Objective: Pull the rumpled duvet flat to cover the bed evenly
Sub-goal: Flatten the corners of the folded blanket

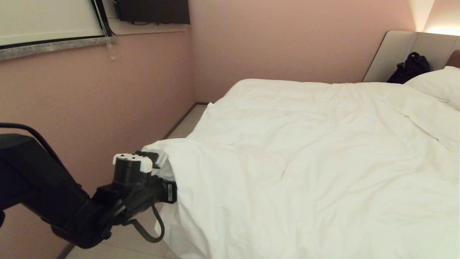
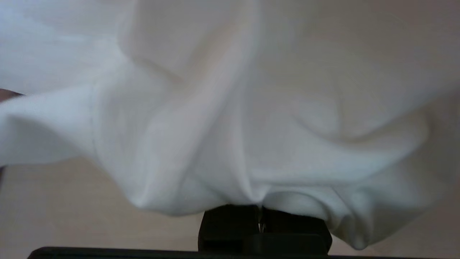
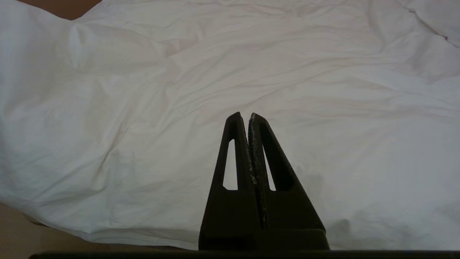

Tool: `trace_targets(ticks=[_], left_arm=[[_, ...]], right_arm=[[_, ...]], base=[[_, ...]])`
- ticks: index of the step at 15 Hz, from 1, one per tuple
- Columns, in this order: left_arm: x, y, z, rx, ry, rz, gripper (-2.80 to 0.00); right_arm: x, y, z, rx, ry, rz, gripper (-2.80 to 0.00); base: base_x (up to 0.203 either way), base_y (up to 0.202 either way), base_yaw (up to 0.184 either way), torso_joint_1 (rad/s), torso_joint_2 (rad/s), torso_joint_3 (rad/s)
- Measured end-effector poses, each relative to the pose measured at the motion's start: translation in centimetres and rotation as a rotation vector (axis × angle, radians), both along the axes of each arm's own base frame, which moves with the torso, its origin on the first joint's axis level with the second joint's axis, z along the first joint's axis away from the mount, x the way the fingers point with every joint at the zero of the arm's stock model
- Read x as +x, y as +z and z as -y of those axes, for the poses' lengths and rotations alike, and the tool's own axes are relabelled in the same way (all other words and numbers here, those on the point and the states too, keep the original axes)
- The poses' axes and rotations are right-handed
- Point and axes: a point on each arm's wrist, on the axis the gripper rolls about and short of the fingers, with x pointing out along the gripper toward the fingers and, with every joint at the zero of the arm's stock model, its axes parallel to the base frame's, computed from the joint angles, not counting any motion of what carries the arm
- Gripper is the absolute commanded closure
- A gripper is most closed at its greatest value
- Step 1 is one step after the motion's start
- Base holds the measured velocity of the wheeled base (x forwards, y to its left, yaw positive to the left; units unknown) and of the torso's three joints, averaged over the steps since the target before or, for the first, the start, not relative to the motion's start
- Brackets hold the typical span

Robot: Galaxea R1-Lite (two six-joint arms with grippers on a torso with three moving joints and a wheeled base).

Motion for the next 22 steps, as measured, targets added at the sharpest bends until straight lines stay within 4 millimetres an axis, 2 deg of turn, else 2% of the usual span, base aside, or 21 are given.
trace_targets(ticks=[10, 22], left_arm=[[1.7, 1.7, 1.1, -0.002, 0.040, -0.267, 0.00], [1.8, 3.3, 3.4, -0.005, 0.024, -0.391, 0.00]], right_arm=[[0.0, 0.0, 0.0, 0.000, 0.000, 0.000, 0.00], [0.0, 0.0, 0.0, 0.000, 0.000, 0.000, 0.00]], base=[[0.000, 0.000, 0.000, 0.000, 0.00, 0.000], [0.000, 0.000, 0.000, 0.000, 0.00, 0.000]])
